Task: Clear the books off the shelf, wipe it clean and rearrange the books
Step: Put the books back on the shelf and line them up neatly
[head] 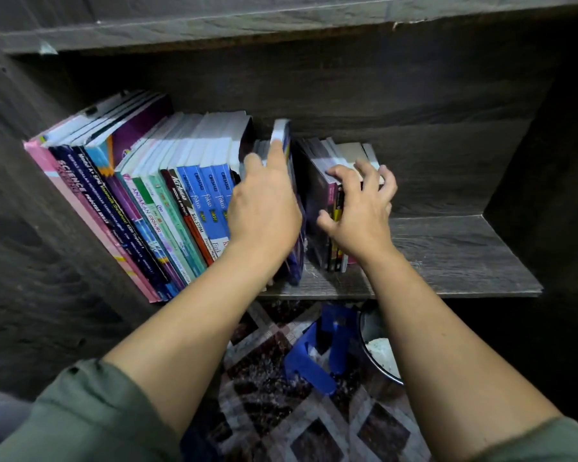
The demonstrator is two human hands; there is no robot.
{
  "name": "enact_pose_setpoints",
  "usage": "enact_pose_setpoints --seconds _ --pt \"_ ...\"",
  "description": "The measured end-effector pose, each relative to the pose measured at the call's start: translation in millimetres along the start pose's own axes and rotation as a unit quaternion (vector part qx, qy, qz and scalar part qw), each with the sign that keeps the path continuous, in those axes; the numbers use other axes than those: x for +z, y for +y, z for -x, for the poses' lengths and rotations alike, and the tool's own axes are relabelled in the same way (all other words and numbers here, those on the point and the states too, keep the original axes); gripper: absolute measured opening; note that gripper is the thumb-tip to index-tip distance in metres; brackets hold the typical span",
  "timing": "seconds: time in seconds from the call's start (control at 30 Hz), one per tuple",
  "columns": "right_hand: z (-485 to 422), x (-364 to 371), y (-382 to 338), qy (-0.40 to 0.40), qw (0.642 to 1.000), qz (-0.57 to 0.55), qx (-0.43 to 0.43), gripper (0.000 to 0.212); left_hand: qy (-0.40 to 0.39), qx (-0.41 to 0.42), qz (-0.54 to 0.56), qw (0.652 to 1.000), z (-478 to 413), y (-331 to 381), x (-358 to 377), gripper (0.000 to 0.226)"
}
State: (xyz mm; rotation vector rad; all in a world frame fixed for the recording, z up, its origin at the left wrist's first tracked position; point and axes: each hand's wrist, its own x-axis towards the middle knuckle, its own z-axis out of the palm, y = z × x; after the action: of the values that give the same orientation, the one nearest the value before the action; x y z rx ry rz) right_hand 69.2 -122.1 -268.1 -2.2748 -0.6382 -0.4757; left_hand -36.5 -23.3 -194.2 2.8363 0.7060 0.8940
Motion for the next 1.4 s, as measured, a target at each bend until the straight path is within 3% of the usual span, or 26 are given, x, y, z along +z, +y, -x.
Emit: enact_pose_setpoints --seconds 0.1,0.2,0.3,0.4,0.5,0.67,0.8,0.9,1.1,1.4 --pt "0 -2 0 -0.010 1.000 0.008 -0.003 0.066 -0.048 0.032 -0.002 0.998 -1 -1 13 0.071" --pt "2 -3 2 -0.015 1.000 0.006 -0.012 0.067 -0.137 0.081 -0.074 0.984 -1 -9 23 0.102" --pt "4 -5 5 -0.007 0.999 0.011 -0.038 0.073 -0.049 0.137 -0.194 0.970 1 -18 22 0.107" --pt "9 -4 11 0.023 0.997 -0.051 -0.059 0.092 0.017 0.111 -0.195 0.974 4 -27 26 0.090" --pt "16 -1 13 0.040 0.991 -0.123 -0.029 0.110 0.041 0.089 -0.191 0.977 8 -35 36 0.090" --pt "22 8 37 -0.112 0.937 -0.287 0.166 0.127 0.100 0.057 -0.156 0.981 2 -53 25 0.121" --pt "33 19 50 -0.209 0.907 -0.297 0.211 0.107 0.083 -0.002 -0.120 0.989 4 -76 15 0.129" --pt "36 34 45 -0.215 0.908 -0.283 0.224 0.138 0.089 0.013 -0.098 0.991 5 -85 18 0.121" --pt "39 55 31 -0.170 0.927 -0.231 0.243 0.151 0.143 -0.003 -0.066 0.988 -4 -79 29 0.096" --pt "38 73 5 -0.039 0.967 -0.179 0.176 0.145 0.186 -0.041 -0.070 0.979 -9 -69 40 0.100"
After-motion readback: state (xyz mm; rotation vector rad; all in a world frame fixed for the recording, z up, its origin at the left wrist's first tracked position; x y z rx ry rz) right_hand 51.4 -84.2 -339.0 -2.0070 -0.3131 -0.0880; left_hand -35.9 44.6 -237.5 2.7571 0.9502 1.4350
